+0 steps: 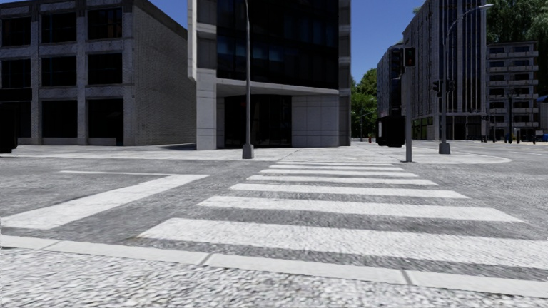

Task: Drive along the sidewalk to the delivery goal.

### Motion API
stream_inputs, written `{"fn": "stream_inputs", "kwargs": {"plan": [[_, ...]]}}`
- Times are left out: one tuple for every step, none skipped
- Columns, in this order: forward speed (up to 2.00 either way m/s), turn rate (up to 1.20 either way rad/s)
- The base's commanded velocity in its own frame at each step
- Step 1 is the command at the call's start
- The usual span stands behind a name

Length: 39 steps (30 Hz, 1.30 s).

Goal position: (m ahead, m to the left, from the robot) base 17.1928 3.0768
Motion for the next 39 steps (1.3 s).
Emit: {"fn": "stream_inputs", "kwargs": {"plan": [[2.00,0.00],[2.00,-0.14],[2.00,-0.27],[2.00,-0.40],[2.00,-0.40],[2.00,-0.46],[2.00,-0.47],[2.00,-0.47],[2.00,-0.47],[2.00,-0.47],[2.00,-0.47],[2.00,-0.47],[2.00,-0.47],[2.00,-0.47],[2.00,-0.47],[2.00,-0.47],[2.00,-0.47],[2.00,-0.47],[2.00,-0.47],[2.00,-0.47],[2.00,-0.47],[2.00,-0.47],[2.00,-0.47],[2.00,-0.47],[2.00,-0.47],[2.00,-0.41],[2.00,-0.31],[2.00,-0.24],[2.00,-0.24],[2.00,-0.20],[2.00,-0.16],[2.00,-0.16],[2.00,-0.05],[2.00,0.00],[2.00,0.00],[2.00,0.00],[2.00,0.00],[2.00,0.00],[2.00,0.00]]}}
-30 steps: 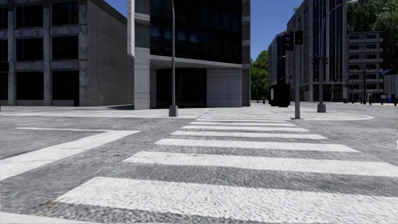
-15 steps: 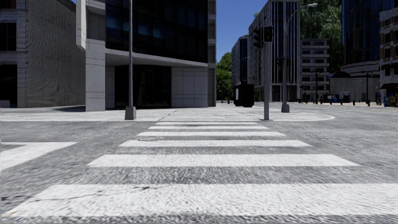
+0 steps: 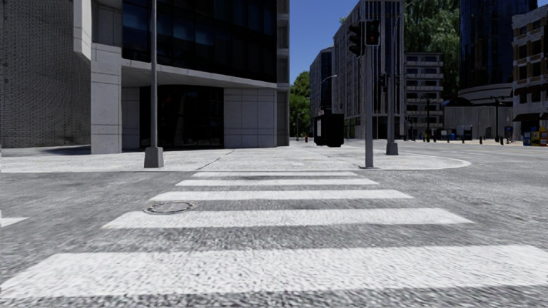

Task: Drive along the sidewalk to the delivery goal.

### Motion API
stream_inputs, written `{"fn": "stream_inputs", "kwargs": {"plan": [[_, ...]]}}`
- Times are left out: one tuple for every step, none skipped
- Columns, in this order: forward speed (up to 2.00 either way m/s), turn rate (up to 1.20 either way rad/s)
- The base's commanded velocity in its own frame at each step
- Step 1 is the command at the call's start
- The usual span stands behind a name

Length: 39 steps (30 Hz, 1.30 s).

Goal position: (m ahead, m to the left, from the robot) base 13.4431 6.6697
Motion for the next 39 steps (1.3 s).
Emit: {"fn": "stream_inputs", "kwargs": {"plan": [[2.00,0.00],[2.00,0.00],[2.00,0.00],[2.00,0.00],[2.00,0.00],[2.00,0.00],[2.00,0.00],[2.00,0.00],[2.00,0.00],[2.00,0.00],[2.00,0.00],[2.00,0.00],[2.00,0.00],[2.00,0.00],[2.00,0.00],[2.00,0.00],[2.00,0.00],[2.00,0.00],[2.00,0.00],[2.00,0.00],[2.00,0.00],[2.00,0.00],[2.00,0.00],[2.00,0.00],[2.00,0.00],[2.00,0.00],[2.00,0.00],[2.00,0.00],[2.00,0.00],[2.00,0.00],[2.00,0.00],[2.00,0.00],[2.00,0.00],[2.00,0.00],[2.00,0.00],[2.00,0.00],[2.00,0.00],[2.00,0.00],[2.00,0.00]]}}
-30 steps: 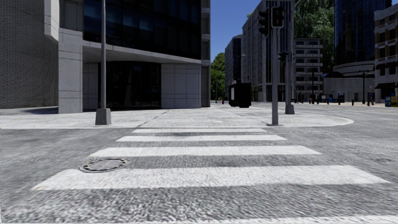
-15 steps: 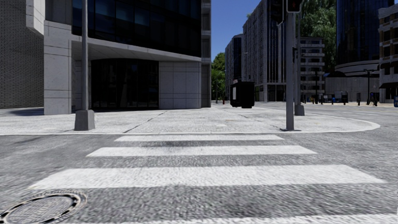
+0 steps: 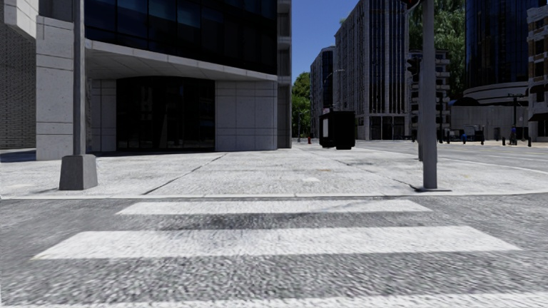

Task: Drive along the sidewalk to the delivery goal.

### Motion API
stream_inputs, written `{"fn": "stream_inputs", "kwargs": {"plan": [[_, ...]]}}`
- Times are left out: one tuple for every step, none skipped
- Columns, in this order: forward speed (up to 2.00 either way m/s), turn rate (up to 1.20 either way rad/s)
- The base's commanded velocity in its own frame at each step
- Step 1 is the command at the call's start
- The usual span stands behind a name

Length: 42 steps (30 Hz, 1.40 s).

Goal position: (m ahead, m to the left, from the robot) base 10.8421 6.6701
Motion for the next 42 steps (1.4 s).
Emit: {"fn": "stream_inputs", "kwargs": {"plan": [[2.00,0.00],[2.00,0.00],[2.00,0.00],[2.00,0.00],[2.00,0.00],[2.00,0.00],[2.00,0.00],[2.00,0.00],[2.00,0.07],[2.00,0.18],[2.00,0.23],[2.00,0.23],[2.00,0.25],[2.00,0.25],[2.00,0.25],[2.00,0.25],[2.00,0.25],[2.00,0.25],[2.00,0.25],[2.00,0.25],[2.00,0.25],[2.00,0.25],[2.00,0.25],[2.00,0.25],[2.00,0.25],[2.00,0.25],[2.00,0.25],[2.00,0.25],[2.00,0.25],[2.00,0.28],[2.00,0.35],[2.00,0.35],[2.00,0.39],[2.00,0.40],[2.00,0.44],[2.00,0.44],[2.00,0.46],[2.00,0.47],[2.00,0.47],[2.00,0.47],[2.00,0.48],[2.00,0.48]]}}
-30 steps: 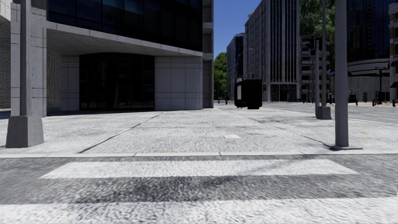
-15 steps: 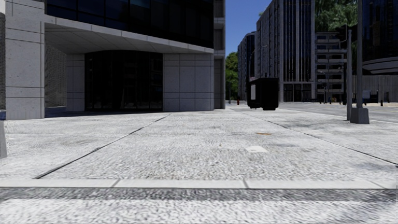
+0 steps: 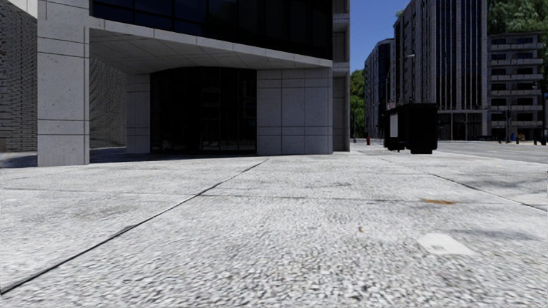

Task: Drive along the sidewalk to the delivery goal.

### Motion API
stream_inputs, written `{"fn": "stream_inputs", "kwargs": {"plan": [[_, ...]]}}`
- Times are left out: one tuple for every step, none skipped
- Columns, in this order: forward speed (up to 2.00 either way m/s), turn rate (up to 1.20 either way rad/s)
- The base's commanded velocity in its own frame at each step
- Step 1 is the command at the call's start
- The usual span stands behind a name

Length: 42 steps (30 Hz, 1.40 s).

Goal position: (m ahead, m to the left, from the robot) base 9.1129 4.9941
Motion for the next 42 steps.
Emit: {"fn": "stream_inputs", "kwargs": {"plan": [[2.00,0.48],[2.00,0.48],[2.00,0.48],[2.00,0.48],[2.00,0.48],[2.00,0.48],[2.00,0.48],[2.00,0.48],[2.00,0.48],[2.00,0.48],[2.00,0.48],[2.00,0.48],[2.00,0.48],[2.00,0.48],[2.00,0.48],[2.00,0.48],[2.00,0.48],[2.00,0.48],[2.00,0.48],[2.00,0.48],[2.00,0.48],[2.00,0.48],[2.00,0.48],[2.00,0.48],[2.00,0.48],[2.00,0.48],[2.00,0.48],[2.00,0.48],[2.00,0.48],[2.00,0.48],[2.00,0.48],[2.00,0.48],[2.00,0.48],[2.00,0.48],[2.00,0.48],[2.00,0.48],[2.00,0.48],[2.00,0.48],[2.00,0.48],[2.00,0.48],[2.00,0.48],[2.00,0.48]]}}
